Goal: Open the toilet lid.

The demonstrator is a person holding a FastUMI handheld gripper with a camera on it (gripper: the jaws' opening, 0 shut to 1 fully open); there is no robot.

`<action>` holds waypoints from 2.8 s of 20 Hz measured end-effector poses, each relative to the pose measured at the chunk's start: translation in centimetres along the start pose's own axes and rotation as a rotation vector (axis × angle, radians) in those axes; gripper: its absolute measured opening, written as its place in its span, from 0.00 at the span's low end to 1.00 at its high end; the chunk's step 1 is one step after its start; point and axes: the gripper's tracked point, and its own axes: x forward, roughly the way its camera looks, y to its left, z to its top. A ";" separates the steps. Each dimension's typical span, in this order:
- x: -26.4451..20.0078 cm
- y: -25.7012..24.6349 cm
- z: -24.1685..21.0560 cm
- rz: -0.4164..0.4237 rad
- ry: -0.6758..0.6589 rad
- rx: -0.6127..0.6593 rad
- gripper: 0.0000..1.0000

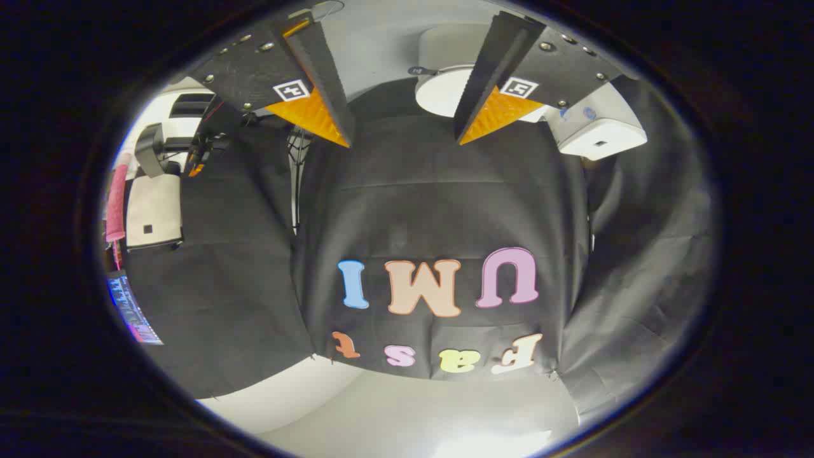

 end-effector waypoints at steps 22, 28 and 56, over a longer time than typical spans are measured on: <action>1.1 -2.2 -4.3 -0.078 0.135 0.073 0.94; 0.8 -3.2 -4.5 -0.110 0.138 0.072 0.95; 4.0 -5.2 -9.0 -0.196 0.247 0.348 0.95</action>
